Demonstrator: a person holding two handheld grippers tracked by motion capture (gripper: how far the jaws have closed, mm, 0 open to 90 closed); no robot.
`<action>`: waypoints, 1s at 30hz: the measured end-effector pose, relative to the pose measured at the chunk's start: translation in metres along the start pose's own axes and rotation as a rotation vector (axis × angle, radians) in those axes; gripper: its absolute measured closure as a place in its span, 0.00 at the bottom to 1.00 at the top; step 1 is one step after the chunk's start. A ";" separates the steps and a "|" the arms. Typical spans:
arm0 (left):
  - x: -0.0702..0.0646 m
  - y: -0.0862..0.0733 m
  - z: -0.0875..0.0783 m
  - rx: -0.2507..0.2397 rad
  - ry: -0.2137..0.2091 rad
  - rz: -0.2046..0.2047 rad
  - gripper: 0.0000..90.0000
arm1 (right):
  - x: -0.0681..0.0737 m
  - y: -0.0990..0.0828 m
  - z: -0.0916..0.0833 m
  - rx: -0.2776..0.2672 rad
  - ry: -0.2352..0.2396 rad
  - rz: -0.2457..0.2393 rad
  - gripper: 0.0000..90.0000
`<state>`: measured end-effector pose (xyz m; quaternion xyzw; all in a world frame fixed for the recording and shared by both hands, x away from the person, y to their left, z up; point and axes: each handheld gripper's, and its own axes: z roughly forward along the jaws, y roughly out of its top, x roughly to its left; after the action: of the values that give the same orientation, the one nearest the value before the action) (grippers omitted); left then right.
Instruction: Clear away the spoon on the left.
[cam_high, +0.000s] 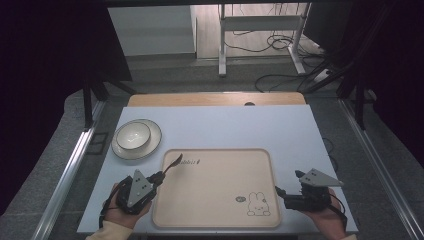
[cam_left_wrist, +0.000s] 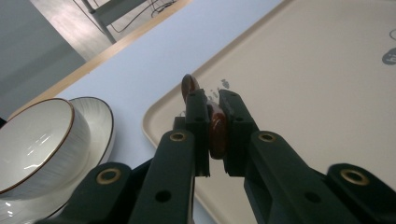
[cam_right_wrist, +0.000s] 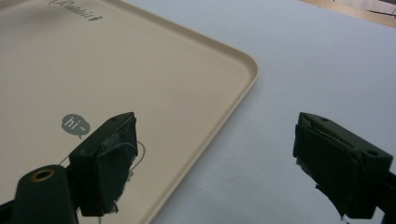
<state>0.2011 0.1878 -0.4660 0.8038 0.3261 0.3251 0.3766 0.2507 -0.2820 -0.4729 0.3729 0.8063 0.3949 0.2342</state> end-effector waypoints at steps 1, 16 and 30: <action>-0.001 0.000 0.001 0.002 -0.001 0.002 0.93 | 0.000 0.000 0.000 -0.001 -0.001 0.001 0.15; -0.008 -0.003 0.009 0.047 -0.021 0.043 0.93 | 0.000 0.000 0.000 0.001 -0.002 -0.002 0.15; -0.028 -0.004 0.018 0.115 -0.024 0.191 0.93 | 0.000 -0.001 0.001 0.010 0.002 0.000 0.15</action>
<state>0.1976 0.1611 -0.4864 0.8554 0.2617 0.3308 0.3008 0.2509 -0.2814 -0.4745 0.3736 0.8085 0.3914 0.2315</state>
